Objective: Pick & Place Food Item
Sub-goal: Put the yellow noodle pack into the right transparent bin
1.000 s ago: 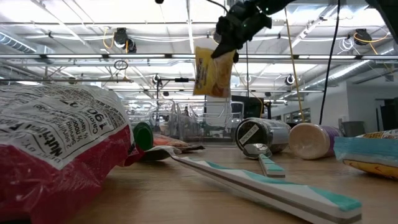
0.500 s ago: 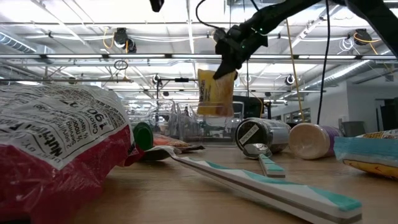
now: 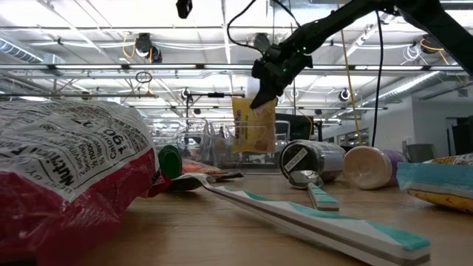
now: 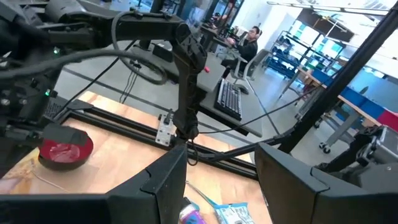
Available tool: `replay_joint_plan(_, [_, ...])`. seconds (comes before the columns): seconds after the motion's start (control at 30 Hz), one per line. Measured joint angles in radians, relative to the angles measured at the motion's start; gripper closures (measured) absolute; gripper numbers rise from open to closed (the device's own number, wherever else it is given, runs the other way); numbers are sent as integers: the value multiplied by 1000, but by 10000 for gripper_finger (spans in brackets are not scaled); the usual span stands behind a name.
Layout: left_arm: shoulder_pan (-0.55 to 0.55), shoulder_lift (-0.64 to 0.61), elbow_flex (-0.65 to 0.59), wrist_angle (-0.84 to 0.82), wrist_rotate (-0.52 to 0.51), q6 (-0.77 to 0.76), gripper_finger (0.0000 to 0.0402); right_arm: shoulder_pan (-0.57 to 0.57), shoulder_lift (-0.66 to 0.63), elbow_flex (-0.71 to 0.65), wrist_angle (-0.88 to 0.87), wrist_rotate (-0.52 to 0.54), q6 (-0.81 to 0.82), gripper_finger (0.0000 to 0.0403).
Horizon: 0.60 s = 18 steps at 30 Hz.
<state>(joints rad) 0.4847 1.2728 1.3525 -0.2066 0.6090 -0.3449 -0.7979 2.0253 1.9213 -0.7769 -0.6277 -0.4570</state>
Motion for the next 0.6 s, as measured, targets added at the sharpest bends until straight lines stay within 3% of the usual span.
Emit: replay_joint_plan(0.6, [6, 0, 0, -37, 48, 9, 204, -21, 36, -54, 90, 28, 23, 403])
